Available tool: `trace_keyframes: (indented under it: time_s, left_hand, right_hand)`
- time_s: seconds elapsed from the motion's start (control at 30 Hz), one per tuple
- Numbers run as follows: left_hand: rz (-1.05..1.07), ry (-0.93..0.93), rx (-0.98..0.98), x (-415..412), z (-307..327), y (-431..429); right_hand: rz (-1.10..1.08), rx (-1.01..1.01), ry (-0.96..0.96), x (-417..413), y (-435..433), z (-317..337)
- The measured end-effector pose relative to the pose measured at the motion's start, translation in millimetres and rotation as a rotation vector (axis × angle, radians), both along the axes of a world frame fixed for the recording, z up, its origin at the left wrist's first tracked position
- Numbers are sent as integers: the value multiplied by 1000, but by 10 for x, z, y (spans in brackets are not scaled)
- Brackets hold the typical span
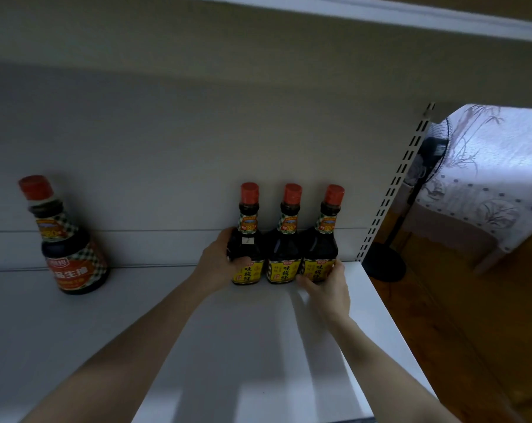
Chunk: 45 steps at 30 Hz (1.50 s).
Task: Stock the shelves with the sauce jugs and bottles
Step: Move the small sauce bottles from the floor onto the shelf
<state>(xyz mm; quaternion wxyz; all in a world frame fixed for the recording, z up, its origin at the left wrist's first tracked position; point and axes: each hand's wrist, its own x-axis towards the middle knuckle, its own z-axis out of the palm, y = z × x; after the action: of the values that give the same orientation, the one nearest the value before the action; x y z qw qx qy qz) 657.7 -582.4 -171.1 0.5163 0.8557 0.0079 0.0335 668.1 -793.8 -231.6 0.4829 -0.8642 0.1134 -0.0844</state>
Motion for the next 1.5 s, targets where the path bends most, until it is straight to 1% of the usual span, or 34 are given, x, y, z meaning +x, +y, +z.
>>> trace_keyframes:
  time_s: [0.33,0.47,0.57,0.63,0.8,0.9,0.93,1.03,1.1,1.2,1.23,1.37,1.5]
  left_hand:
    - [-6,8,22,5,-34,9]
    - [16,6,31,-16,-33,-27]
    - [78,-26,90,-112,-13,-92]
    - [108,-57,159,-200,-38,-83]
    - [54,-47,479,-569,-90,183]
    - [43,-91,652,-903,-57,485]
    - [46,-79,695,-1006,-59,607]
    - [110,2,715,-1386,-8,1028]
    - [139,-32,775,-1709,17,1360]
    - [189,11,886,-2289,-58,1945]
    - [210,35,892,-2508,-98,2140]
    - [402,66,894,-3524,-197,2930]
    - [621,180,839,-4551,-297,3515]
  right_hand:
    - [-73,-80,21,17,62,-13]
    - [-45,-87,29,6,39,10]
    - [15,-78,33,-24,-3,18]
    - [31,-117,35,-71,-37,34]
    - [103,-349,121,-307,-62,128]
    - [186,-434,57,-473,79,168]
    - [223,-450,35,-530,182,197]
    - [378,-451,-23,-718,681,288]
    - [497,-432,-34,-883,1162,353]
    - [644,-426,-48,-1213,1956,402]
    - [685,-412,-72,-1359,2217,418]
    - [870,-377,-190,-2022,3217,423]
    - [1052,-370,-208,-2684,4077,333]
